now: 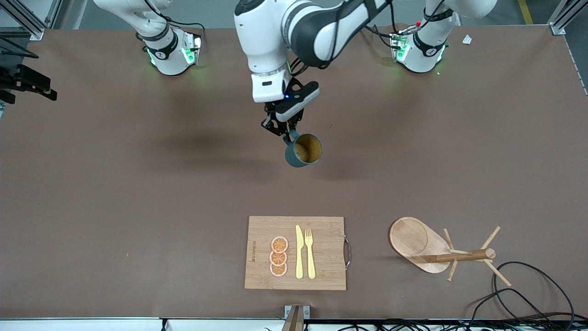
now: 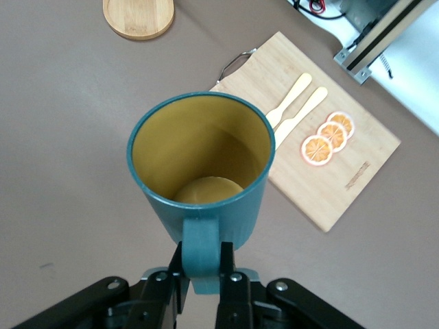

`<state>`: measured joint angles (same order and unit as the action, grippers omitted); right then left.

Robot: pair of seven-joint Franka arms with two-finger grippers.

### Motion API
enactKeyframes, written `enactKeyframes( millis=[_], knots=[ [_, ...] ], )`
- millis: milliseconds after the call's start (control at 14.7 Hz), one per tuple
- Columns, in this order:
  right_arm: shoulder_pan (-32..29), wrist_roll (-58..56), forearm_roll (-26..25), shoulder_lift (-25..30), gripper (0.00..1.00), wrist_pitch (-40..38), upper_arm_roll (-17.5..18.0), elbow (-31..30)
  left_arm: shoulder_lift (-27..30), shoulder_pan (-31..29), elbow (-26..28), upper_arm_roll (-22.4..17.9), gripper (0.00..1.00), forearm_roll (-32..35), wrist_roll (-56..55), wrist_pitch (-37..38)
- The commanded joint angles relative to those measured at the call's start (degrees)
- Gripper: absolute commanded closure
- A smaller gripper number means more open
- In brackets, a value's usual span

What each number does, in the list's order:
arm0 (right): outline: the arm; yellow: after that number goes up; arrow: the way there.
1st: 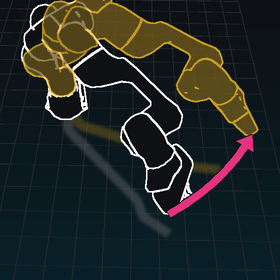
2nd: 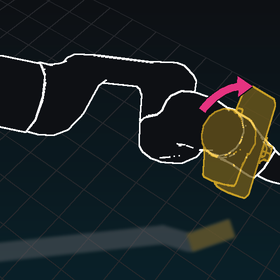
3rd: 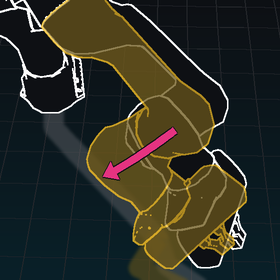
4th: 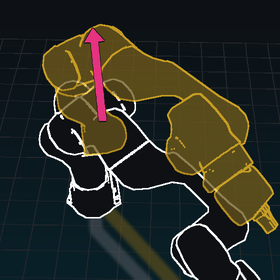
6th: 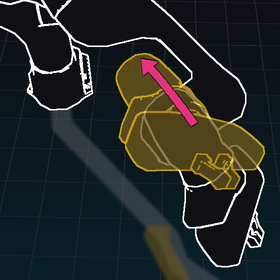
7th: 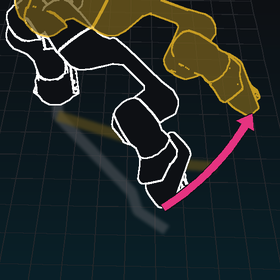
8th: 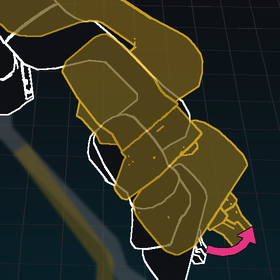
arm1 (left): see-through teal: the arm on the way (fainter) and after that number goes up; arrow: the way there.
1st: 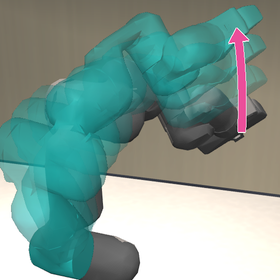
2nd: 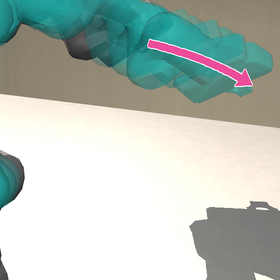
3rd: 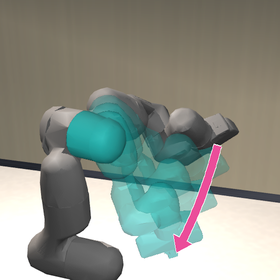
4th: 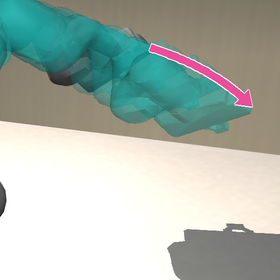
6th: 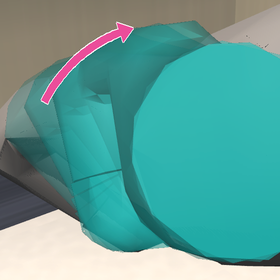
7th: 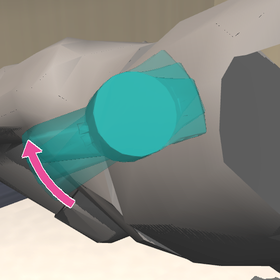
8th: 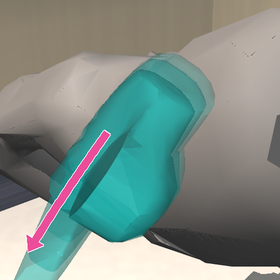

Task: Pass cup and hang on rack
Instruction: 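Lift the mug with the left gripper and carry it to the rack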

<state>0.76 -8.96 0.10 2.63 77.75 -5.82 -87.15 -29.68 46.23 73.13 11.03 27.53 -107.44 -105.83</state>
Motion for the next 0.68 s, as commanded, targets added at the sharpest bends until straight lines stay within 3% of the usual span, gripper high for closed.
enactKeyframes(
  millis=[0,136,340,613],
  knots=[
    [-0.32,-0.71,-0.89,0.45,0.00,-0.58,0.28,0.14,4.00,-4.46,1.40,0.31,1.00,-6.14,1.61,-2.54],
    [-0.32,-0.71,-0.89,0.45,0.00,-0.58,0.28,0.14,5.50,-8.42,1.49,0.04,1.00,-14.57,3.54,-3.33],
    [-0.32,-0.71,-0.89,0.45,0.00,-0.58,0.19,0.14,5.95,-11.77,1.40,0.39,1.00,-18.38,3.73,-3.86],
    [-0.32,-0.71,-0.89,0.45,0.00,-0.58,0.19,0.14,8.58,-16.95,1.49,0.31,1.00,-29.97,3.81,-7.02]
  ],
)
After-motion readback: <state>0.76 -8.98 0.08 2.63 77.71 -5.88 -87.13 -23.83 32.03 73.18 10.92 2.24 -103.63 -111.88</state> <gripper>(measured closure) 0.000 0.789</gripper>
